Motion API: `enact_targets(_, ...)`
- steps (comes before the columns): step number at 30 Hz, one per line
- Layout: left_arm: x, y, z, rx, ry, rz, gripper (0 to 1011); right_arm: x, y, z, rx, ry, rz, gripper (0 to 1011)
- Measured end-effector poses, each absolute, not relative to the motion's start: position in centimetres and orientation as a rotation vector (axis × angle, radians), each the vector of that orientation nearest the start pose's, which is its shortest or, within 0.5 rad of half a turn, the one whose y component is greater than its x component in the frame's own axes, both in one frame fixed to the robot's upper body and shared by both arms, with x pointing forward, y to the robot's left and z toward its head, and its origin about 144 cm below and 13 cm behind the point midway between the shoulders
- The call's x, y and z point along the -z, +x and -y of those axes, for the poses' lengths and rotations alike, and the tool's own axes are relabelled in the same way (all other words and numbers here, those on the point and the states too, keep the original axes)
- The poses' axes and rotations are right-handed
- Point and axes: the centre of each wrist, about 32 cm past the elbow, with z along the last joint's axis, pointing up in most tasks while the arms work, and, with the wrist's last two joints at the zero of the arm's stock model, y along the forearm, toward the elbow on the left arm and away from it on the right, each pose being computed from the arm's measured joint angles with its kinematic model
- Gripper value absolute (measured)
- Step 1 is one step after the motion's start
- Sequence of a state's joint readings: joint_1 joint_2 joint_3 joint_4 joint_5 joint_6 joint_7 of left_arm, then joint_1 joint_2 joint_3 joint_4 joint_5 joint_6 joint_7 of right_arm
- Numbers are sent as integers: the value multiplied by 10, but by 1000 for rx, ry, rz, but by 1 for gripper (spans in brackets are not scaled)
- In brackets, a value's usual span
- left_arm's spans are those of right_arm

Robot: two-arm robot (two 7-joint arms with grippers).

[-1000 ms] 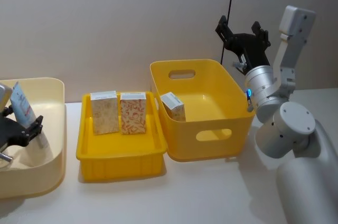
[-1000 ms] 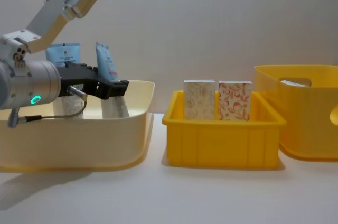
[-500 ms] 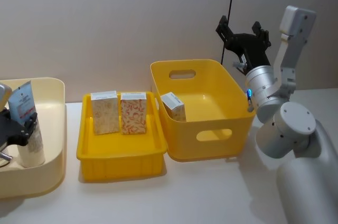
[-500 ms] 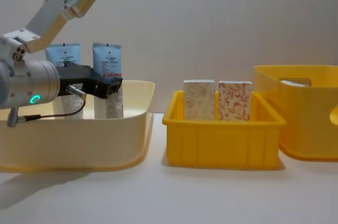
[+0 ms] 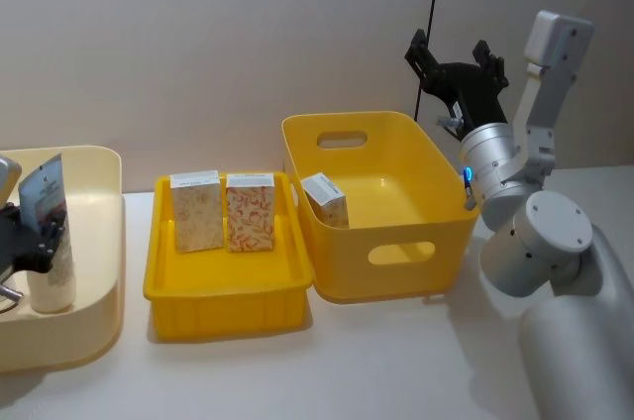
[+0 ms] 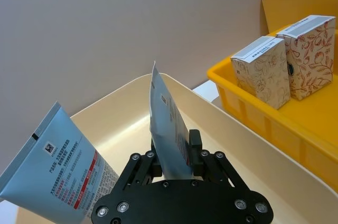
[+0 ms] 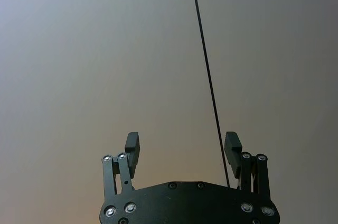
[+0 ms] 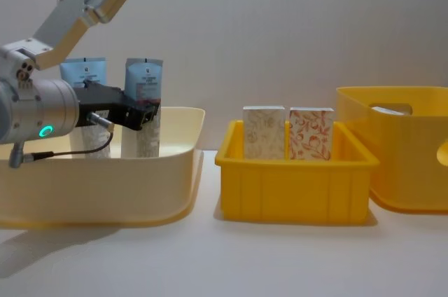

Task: Bimanual collaborative sorting of washing and personal care products

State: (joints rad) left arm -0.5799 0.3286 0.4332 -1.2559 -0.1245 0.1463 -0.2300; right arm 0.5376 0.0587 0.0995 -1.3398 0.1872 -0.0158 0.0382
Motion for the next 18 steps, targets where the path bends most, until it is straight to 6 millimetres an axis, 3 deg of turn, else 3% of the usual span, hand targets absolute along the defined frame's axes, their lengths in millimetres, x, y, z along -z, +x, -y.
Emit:
enact_targets(10,-1254,596,-234,-1114,272,319,248,-1286,592,280,1600,394,139,1001)
enact_targets(18,-1272,595,-234,-1137,227,391,227,-1286,592,280,1600,394,139,1001)
